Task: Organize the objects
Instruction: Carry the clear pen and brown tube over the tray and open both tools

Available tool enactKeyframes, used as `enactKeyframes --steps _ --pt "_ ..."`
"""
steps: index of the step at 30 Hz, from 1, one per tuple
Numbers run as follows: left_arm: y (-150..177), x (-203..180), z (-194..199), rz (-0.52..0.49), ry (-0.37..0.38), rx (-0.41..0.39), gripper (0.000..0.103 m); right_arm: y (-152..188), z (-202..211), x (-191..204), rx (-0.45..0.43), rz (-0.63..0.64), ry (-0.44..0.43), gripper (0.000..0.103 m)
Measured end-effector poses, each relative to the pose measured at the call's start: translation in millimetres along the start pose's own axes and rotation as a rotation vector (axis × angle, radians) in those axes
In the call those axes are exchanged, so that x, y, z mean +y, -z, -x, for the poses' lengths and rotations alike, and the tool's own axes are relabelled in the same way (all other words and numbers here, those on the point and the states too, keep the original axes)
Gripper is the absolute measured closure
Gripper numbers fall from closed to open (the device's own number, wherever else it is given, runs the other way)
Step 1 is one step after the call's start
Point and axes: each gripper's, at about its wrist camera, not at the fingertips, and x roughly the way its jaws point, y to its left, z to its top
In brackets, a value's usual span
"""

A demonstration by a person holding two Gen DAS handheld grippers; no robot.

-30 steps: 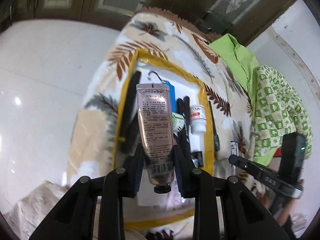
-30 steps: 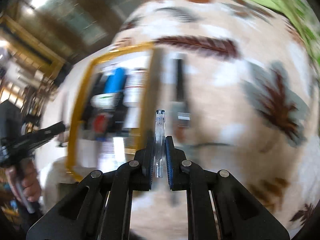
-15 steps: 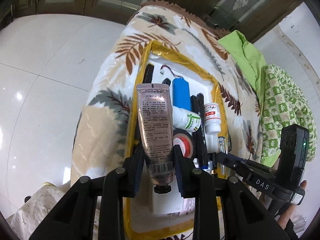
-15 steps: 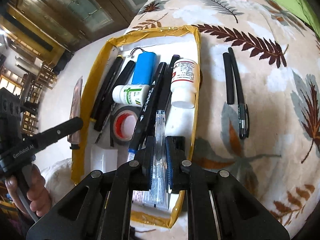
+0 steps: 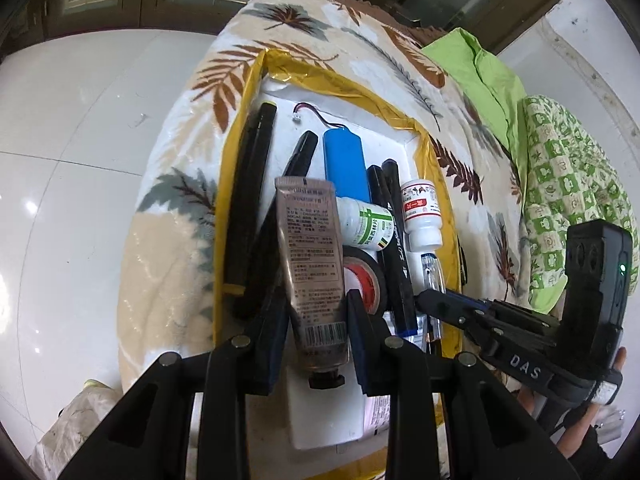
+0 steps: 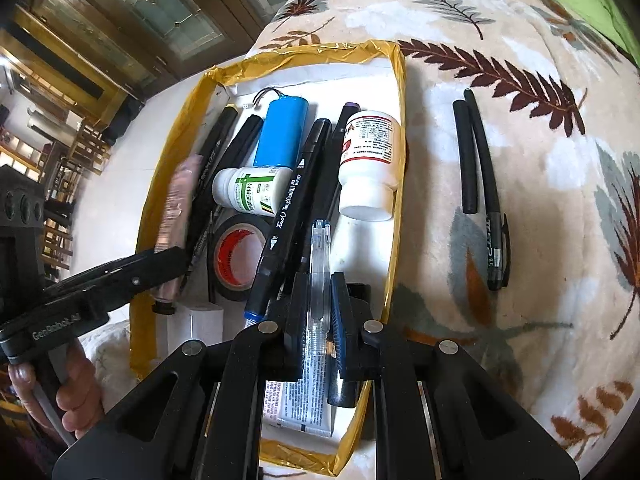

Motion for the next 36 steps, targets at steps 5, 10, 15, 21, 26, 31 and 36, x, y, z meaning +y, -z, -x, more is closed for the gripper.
enactKeyframes --steps 5,10,15,21,26,31,36 --pt "-6 1 -4 0.002 -0.004 -0.015 0.075 -4 -3 2 -0.002 0.007 0.006 0.092" --pt "-6 0 -3 -0.003 -0.013 -0.020 0.075 -8 -6 -2 -0.001 -0.010 0.013 0.092" --pt "-6 1 -3 0.001 -0.017 -0.020 0.075 -10 -6 -1 -0.003 -0.007 0.010 0.092" --pt "-7 11 1 0.071 0.060 -0.031 0.071 -9 -7 -6 -0.001 -0.029 -0.008 0.092" --pt "-6 11 9 0.101 0.147 -0.068 0.041 -11 3 -5 -0.023 -0.020 -0.035 0.073" --pt "0 -2 22 0.074 0.143 -0.108 0.041 -11 39 -15 -0.102 -0.020 -0.050 0.063" --pt "15 -33 42 -0.006 0.138 -0.186 0.041 -2 71 -59 -0.162 -0.074 -0.043 0.063"
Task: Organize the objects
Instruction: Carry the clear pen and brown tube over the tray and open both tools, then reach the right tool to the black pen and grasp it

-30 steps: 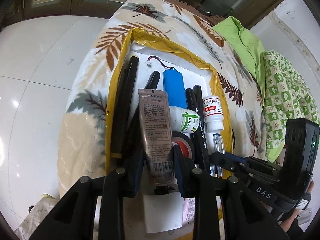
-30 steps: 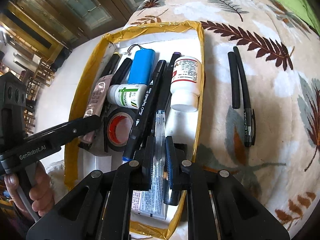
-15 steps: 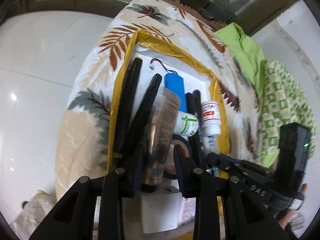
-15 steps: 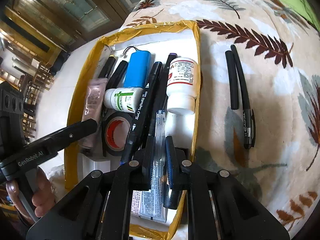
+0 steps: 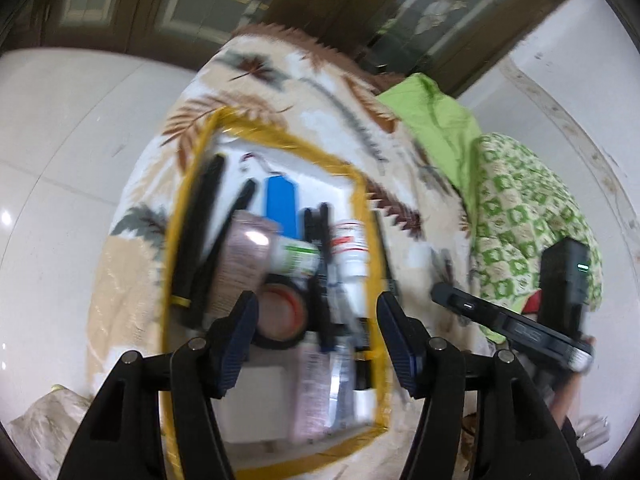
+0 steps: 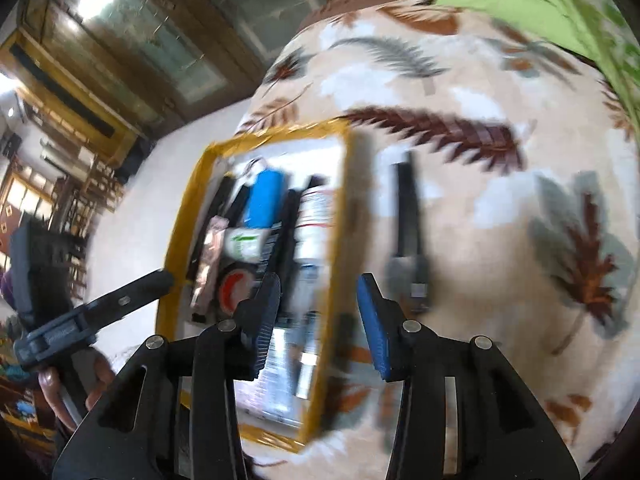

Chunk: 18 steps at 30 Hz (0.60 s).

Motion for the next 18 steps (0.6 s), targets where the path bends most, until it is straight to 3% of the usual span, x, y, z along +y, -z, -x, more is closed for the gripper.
enactKeyframes --steps 6,12,18 --pt "20 -38 5 -0.067 0.055 -0.041 0.041 9 -9 -49 0.040 -0.074 0.056 0.063" --pt "30 -46 -11 -0.107 0.005 -0.002 0.041 0 -29 -41 0.063 -0.006 0.093 0.064" --pt "30 -43 -15 -0.098 0.001 0.010 0.041 -20 -53 -38 0.085 0.036 0.143 0.072"
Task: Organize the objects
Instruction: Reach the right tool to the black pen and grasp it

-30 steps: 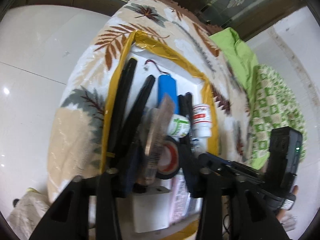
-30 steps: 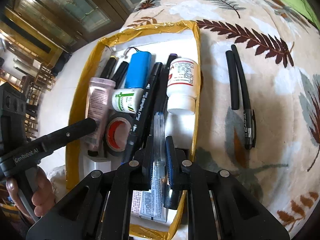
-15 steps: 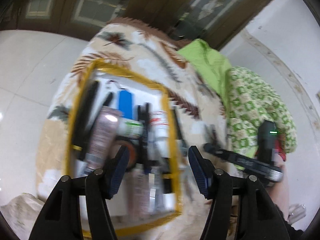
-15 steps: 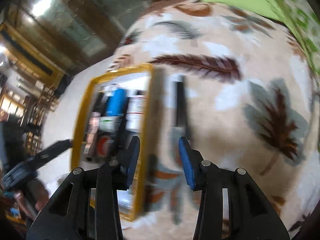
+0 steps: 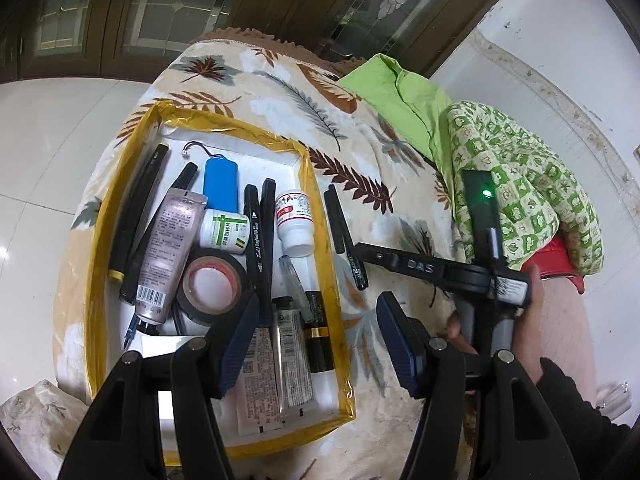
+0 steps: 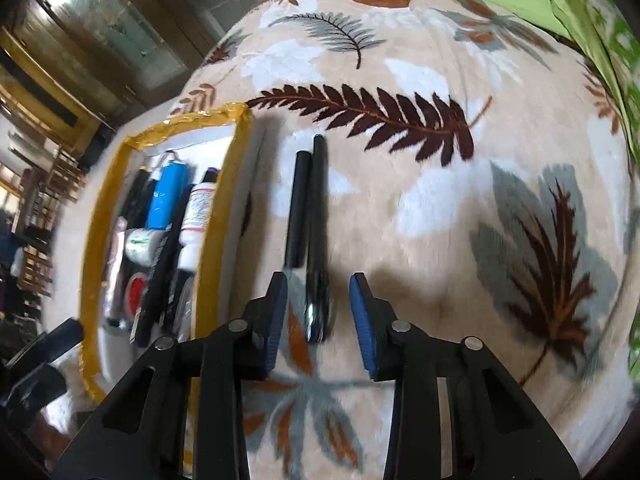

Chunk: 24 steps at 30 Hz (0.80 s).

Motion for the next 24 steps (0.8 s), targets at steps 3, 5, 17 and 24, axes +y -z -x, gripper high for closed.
enactKeyframes --steps 3,5,17,24 --pt "1 1 -5 0.001 -0.008 0.014 0.041 -4 -15 1 0.027 0.005 0.030 0.072" --pt "2 1 -7 -0.002 -0.018 0.019 0.041 -6 -17 4 0.016 0.028 0.053 0.078" --pt "6 -26 -18 -0.083 -0.030 0.080 0.041 46 30 -55 0.034 -0.079 0.087 0.090" --pt "-8 -53 -40 -0.108 -0.045 0.136 0.041 71 35 -80 0.051 -0.130 0.018 0.090"
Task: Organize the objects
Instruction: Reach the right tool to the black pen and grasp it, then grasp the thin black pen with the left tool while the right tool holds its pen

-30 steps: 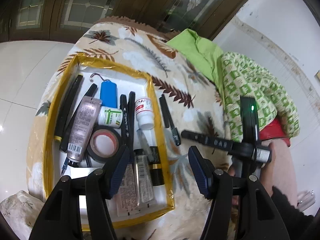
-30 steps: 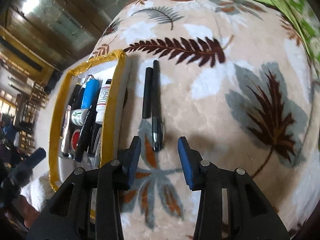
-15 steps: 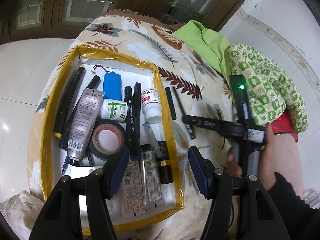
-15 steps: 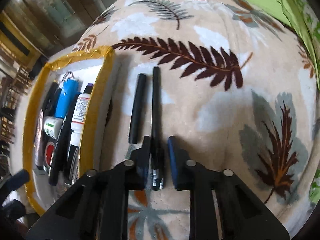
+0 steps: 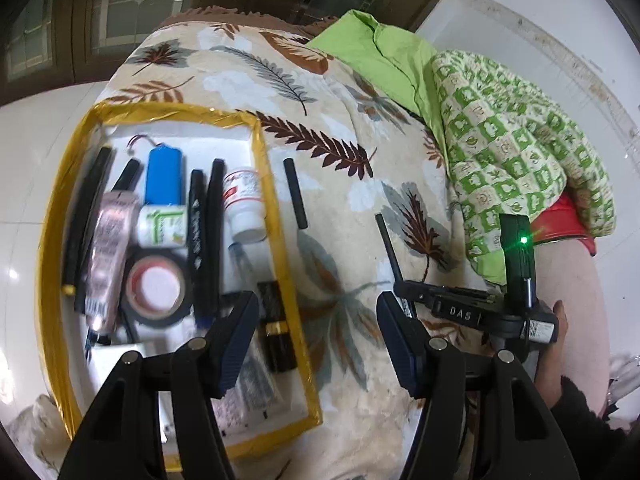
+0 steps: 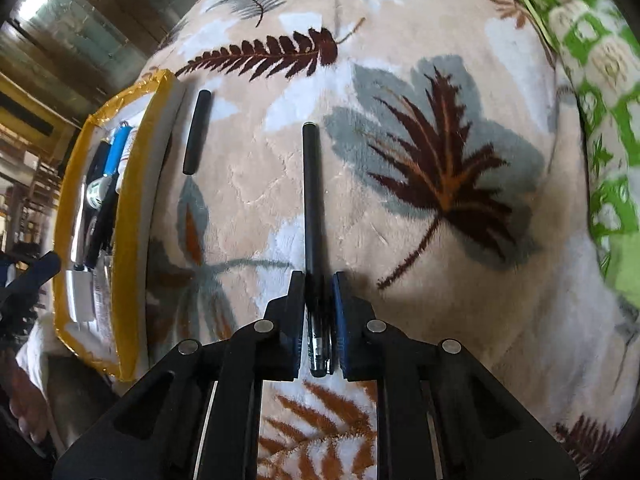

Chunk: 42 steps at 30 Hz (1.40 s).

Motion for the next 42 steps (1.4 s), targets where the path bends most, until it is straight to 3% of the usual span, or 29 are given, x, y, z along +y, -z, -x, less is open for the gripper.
enactKeyframes --steps 2,9,15,20,23,28,33,37,42 --pt "-10 -4 -8 0.012 -0.023 0.012 0.041 -1 -5 -3 -0.001 -0.013 -0.017 0.090" --pt "-62 -15 -53 0.071 0.009 0.075 0.042 -3 -8 -3 -0.009 0.020 -0.035 0.090" --pt "-100 -17 -99 0.077 -0.081 0.155 0.042 -3 -10 -7 -0.007 0.008 -0.059 0.091" --pt "-111 -13 -130 0.076 -0.131 0.240 0.044 -2 -10 -12 -0.014 -0.005 -0.090 0.092" --pt "-113 -16 -148 0.045 -0.198 0.291 0.046 0 -10 -15 -0.019 -0.017 -0.110 0.092" --pt "-114 -23 -166 0.005 -0.279 0.336 0.073 1 -10 -17 -0.015 -0.015 -0.122 0.092" --pt "-106 -28 -169 -0.072 -0.337 0.334 0.085 0 -9 -19 -0.011 -0.018 -0.132 0.092" --pt "-96 -26 -160 -0.072 -0.305 0.320 0.094 -5 -13 -15 -0.013 -0.010 -0.118 0.092" --pt "-62 -28 -136 -0.049 -0.188 0.305 0.095 -6 -14 -15 -0.007 -0.005 -0.114 0.092"
